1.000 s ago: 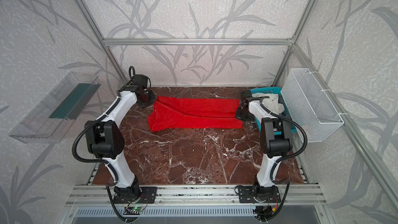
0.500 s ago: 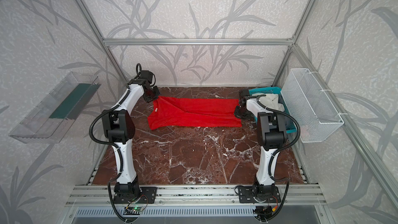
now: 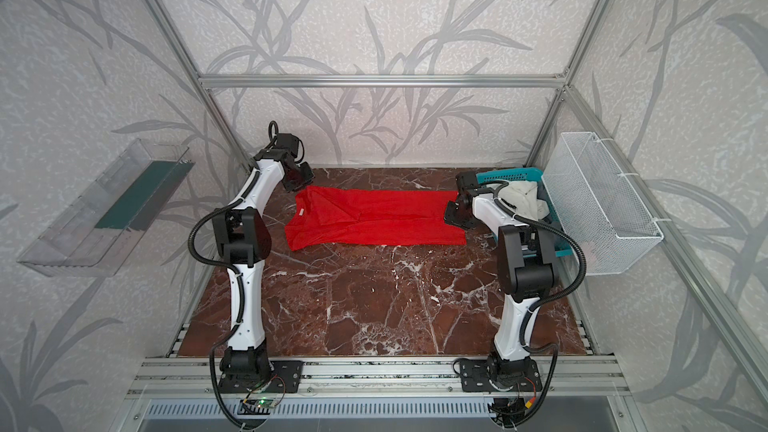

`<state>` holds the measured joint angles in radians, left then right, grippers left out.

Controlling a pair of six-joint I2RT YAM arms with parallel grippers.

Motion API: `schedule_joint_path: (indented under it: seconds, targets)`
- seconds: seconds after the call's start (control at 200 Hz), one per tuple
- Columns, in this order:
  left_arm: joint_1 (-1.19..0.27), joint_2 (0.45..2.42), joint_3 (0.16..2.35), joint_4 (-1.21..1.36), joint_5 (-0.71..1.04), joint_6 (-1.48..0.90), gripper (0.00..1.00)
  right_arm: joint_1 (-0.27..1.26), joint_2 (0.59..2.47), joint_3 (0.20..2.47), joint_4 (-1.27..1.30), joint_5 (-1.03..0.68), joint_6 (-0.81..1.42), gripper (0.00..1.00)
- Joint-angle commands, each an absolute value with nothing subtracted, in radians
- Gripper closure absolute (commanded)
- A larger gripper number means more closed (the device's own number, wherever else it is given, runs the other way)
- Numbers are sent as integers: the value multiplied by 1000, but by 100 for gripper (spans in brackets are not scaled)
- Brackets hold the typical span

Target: Fold and stack the t-shirts

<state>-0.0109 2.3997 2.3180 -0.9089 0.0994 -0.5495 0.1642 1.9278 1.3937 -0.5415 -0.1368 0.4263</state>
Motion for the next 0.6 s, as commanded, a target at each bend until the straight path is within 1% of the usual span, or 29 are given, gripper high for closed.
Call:
schedule_joint_path:
  seconds: [0.0,0.055,0.205,0.3,0.425,0.595]
  targets:
    - [-6,2389,2337,-910,84,-516,71,188,1958,1375,-539,-195,426,61]
    - [-12,2337,2256,-908,97,-511,70,192,1964,1363,-530,-196,429,61]
    - [-37,2133,1836,-796,222,-549,70,194,1977,1353,-523,-206,424,61]
    - [-53,2056,1661,-731,276,-588,70,195,1997,1370,-532,-208,415,61]
    - [-82,2009,1541,-660,291,-608,67,196,2014,1378,-547,-197,407,62]
    - [-101,2031,1536,-636,260,-631,67,195,2023,1369,-566,-187,396,62]
